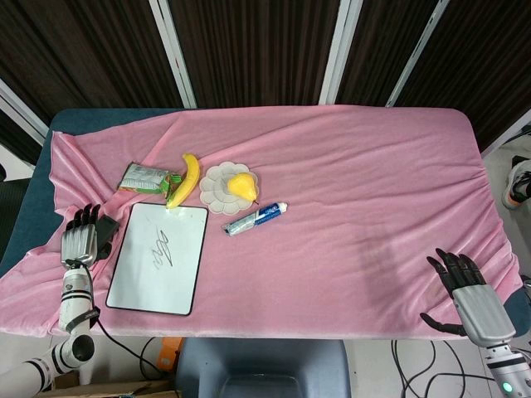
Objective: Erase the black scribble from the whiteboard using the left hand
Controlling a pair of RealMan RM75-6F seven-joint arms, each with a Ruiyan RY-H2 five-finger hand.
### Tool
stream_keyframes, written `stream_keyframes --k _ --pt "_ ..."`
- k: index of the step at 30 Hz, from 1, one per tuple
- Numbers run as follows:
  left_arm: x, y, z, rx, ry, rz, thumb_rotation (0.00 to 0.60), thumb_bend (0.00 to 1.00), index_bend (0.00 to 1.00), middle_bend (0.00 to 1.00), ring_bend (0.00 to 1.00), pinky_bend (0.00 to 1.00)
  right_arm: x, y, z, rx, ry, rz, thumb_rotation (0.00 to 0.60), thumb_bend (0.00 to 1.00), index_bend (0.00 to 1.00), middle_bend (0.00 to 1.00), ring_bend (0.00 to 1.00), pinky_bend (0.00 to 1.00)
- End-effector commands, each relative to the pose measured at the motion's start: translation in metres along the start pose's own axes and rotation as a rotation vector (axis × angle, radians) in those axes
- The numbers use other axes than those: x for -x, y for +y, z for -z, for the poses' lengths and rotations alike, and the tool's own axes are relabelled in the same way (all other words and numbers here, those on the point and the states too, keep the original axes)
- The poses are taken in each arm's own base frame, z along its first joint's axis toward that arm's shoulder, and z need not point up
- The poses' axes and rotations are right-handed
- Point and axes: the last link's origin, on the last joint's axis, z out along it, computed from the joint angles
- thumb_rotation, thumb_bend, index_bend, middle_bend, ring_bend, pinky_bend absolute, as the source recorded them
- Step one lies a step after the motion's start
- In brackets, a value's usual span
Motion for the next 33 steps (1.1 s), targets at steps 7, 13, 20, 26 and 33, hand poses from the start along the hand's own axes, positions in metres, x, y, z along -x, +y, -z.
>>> stream_keyframes --k 7,13,20,26,33 --pt "-0.001 -0.005 -0.004 -0.025 -0.003 -0.007 0.600 0.32 0.06 0.02 0.03 0.19 0.001 -0.002 0.000 -0.005 0.000 -0.004 0.600 0.34 0.00 0.00 0.00 0.03" --pt "0.000 -0.014 -0.009 -0.079 -0.024 -0.019 0.600 0.32 0.09 0.08 0.07 0.24 0.003 -0.004 -0.001 -0.016 -0.006 0.006 0.600 0.34 0.00 0.00 0.00 0.03" --pt "0.001 -0.019 -0.016 -0.115 -0.048 -0.016 0.600 0.32 0.15 0.17 0.16 0.31 0.001 -0.004 -0.001 -0.014 -0.003 0.001 0.600 0.34 0.00 0.00 0.00 0.03" --pt "0.001 -0.020 -0.018 -0.113 -0.069 0.006 0.600 0.32 0.23 0.28 0.25 0.34 0.002 -0.004 -0.001 -0.012 -0.003 0.004 0.600 0.34 0.00 0.00 0.00 0.03" --pt "-0.002 -0.019 -0.016 -0.095 -0.051 0.027 0.600 0.34 0.44 0.51 0.46 0.43 0.003 -0.004 -0.002 -0.010 -0.007 0.010 0.600 0.34 0.00 0.00 0.00 0.03"
